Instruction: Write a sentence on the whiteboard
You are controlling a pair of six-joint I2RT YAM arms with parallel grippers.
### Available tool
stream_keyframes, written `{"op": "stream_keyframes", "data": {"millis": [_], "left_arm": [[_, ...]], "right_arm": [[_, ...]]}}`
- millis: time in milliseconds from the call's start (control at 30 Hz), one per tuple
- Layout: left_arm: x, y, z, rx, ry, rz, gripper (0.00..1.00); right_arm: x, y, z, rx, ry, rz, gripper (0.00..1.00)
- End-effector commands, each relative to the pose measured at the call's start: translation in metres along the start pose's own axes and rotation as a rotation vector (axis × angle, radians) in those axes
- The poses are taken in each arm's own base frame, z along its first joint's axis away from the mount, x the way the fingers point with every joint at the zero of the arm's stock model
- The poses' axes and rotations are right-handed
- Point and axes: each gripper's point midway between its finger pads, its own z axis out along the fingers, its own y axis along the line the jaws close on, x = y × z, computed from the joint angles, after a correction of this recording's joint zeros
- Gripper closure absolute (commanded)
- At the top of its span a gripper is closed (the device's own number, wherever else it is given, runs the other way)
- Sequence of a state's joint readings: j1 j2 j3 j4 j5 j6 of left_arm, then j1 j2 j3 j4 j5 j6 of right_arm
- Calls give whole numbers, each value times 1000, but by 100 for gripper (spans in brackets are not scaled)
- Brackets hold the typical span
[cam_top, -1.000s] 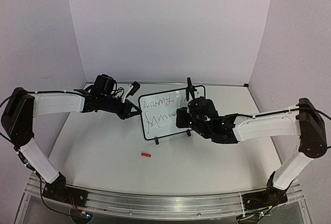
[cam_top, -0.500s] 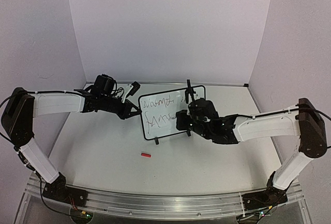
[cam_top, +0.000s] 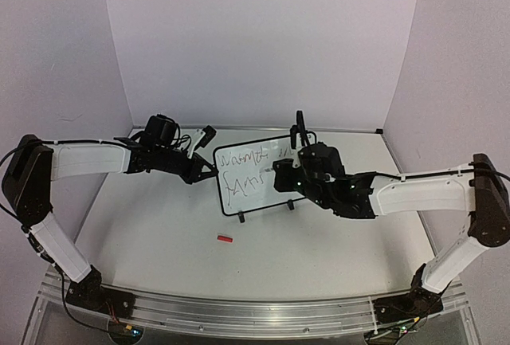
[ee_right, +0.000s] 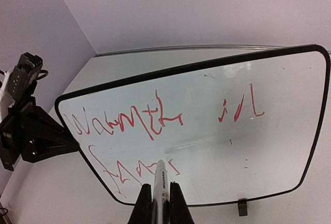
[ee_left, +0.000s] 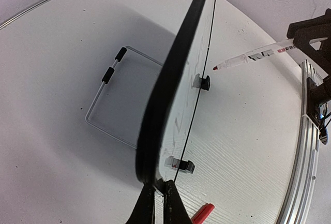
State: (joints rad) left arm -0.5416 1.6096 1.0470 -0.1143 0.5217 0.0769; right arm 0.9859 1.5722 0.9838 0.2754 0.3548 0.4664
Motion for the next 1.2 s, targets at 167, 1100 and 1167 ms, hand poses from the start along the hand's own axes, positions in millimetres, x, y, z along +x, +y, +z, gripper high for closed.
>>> {"op": "stream_keyframes", "data": {"millis": [167,1100,1167], "left_arm": [[6,11,4,-45,40,15,100],[6,10,4,-45,38,19,100],[6,10,4,-46,39,19,100]], "right_arm": [[-23,5,7,12,-71,9,100],[-26,5,-2,-7,-75,30,100],[-28,0,-10,-1,-82,41,100]]}}
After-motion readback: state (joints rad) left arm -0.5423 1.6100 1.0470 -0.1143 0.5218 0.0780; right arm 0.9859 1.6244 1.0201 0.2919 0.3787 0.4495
